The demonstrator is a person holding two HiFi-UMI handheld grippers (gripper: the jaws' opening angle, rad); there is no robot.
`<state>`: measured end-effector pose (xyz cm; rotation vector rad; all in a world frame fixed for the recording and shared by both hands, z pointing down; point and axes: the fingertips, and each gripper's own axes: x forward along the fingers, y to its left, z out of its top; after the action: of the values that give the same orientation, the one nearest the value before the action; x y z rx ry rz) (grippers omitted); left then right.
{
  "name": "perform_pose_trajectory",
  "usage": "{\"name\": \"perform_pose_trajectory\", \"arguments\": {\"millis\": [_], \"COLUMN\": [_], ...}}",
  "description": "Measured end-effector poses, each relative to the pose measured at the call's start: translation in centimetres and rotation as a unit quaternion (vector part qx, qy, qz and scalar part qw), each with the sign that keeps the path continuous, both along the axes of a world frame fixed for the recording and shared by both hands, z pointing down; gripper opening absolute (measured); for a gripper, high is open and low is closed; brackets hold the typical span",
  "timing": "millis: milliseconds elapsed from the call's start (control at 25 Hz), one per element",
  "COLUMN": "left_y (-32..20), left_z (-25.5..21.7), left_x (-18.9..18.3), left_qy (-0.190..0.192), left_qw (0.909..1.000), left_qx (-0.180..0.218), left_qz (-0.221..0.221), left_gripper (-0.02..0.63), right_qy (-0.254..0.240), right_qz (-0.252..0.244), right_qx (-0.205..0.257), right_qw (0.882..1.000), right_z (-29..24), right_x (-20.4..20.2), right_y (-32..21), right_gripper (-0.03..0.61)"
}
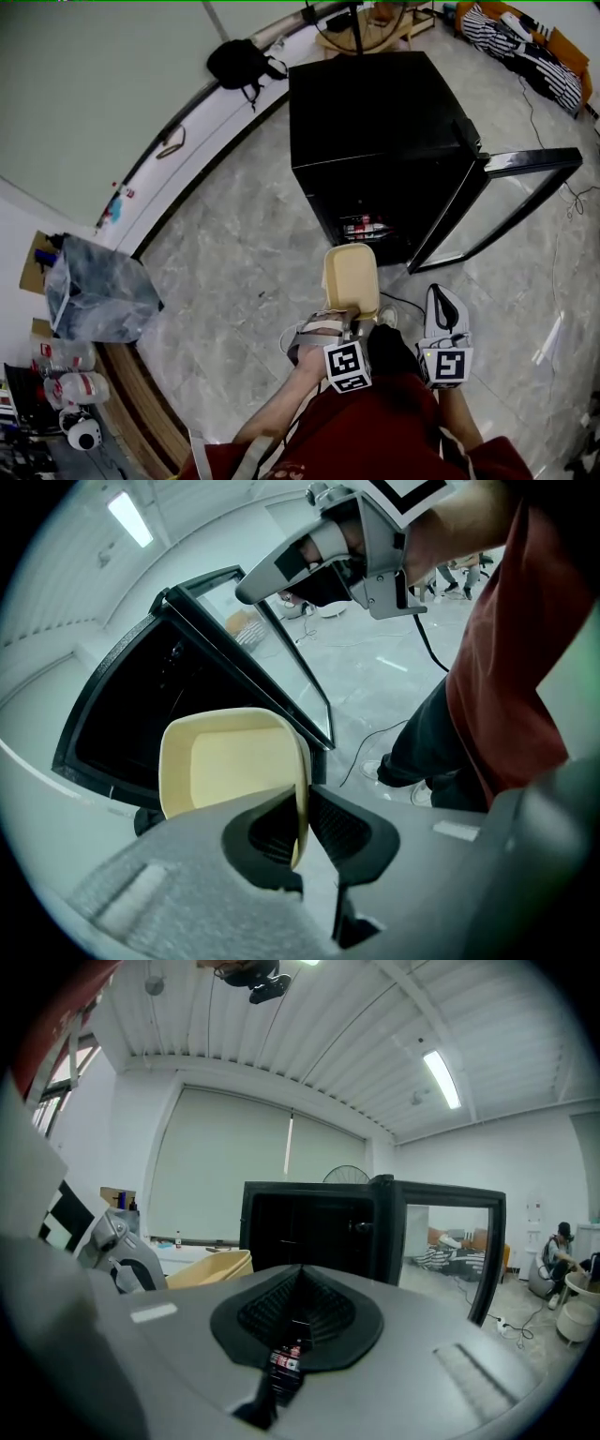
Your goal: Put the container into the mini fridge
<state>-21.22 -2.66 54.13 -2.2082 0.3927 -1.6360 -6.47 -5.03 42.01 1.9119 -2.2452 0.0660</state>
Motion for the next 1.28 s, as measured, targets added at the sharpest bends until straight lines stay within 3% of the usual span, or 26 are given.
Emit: {"name": "perform_pose_trajectory", "arguments": {"millis": [480, 680, 960, 1160, 1280], "left_y": [-8.1, -11.6, -15.0, -17.3, -18.6], "left_z": [2.7, 4.7, 7.3, 9.7, 11.4], "left_x": [6.5, 10.4, 13.8, 14.9, 15.0], "left_qy": [-0.036, -0.039, -0.073, -0.089, -0.093], "left_qw": [0.9962, 0.9969, 0.9942, 0.9929, 0.9928], "left_qx": [-0.004, -0.016, -0.013, -0.016, -0.017], "left_qz": [0.079, 0.067, 0.078, 0.077, 0.074], "left_gripper": [0.029, 0.029, 0.031, 0.031, 0.031], "right_qy": [-0.032, -0.029, -0.024, -0.04, -0.023], "right_qz": [0.044, 0.046, 0.037, 0.039, 0.052], "right_qx": [0.006, 0.002, 0.008, 0.018, 0.017], "right_qw": [0.998, 0.999, 0.999, 0.998, 0.998], "right_z": [0.1, 1.0, 1.5, 2.5, 3.3], "right_x": [5.1, 7.7, 11.0, 12.3, 13.5], "right_y": [-5.6, -6.9, -8.1, -8.3, -8.3], "right_gripper": [0.0, 0.0, 0.0, 0.0, 0.0]}}
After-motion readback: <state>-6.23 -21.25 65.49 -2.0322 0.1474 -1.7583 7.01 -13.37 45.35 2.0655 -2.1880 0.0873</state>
